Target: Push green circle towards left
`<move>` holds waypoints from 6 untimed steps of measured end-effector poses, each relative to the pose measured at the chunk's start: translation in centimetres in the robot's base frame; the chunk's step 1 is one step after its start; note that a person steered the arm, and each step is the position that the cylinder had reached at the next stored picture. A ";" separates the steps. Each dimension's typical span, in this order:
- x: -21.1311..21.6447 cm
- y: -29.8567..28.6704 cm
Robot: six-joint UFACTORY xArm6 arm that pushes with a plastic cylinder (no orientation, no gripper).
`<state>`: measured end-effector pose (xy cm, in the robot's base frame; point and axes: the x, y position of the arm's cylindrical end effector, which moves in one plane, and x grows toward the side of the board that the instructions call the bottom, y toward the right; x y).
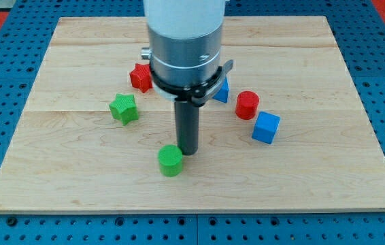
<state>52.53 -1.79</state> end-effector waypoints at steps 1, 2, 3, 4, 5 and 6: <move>0.4 0.7; 0.8 0.9; 2.3 0.9; 2.9 0.2; 2.9 -2.6; 2.8 -5.0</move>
